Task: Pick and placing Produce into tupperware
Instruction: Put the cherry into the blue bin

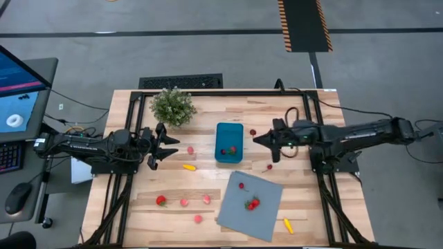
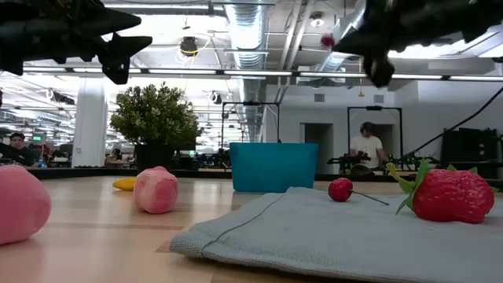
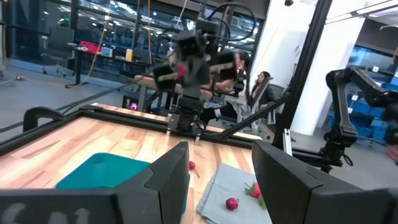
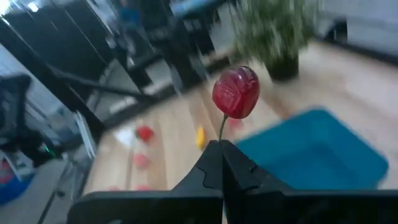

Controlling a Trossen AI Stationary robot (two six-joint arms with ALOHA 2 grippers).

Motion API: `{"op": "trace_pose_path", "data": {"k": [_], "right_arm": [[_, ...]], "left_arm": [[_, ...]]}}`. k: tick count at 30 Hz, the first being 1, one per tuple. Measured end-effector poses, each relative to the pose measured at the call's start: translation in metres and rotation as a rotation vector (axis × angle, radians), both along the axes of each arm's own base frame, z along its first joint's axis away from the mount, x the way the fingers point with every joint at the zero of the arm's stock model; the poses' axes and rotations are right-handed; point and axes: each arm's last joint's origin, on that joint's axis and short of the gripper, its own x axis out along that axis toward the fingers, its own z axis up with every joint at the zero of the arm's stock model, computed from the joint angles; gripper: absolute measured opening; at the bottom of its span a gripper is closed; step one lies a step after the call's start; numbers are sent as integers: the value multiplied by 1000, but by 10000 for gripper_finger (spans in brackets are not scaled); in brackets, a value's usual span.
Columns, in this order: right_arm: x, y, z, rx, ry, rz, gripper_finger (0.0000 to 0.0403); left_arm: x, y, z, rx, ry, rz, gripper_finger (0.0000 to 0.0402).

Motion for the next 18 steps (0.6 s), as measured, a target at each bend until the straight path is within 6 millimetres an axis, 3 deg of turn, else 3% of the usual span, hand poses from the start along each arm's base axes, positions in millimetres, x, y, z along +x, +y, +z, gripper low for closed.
{"op": "trace_pose_path", "data": {"k": [9,18], "right_arm": [[-19,25,24,-74,-248,43,11],[-47,36,-2,20,-497,102,11]], "left_arm": [[0,0,2,-23,-16,-4,167],[-1,0,3,-60,-30,-11,167]]}}
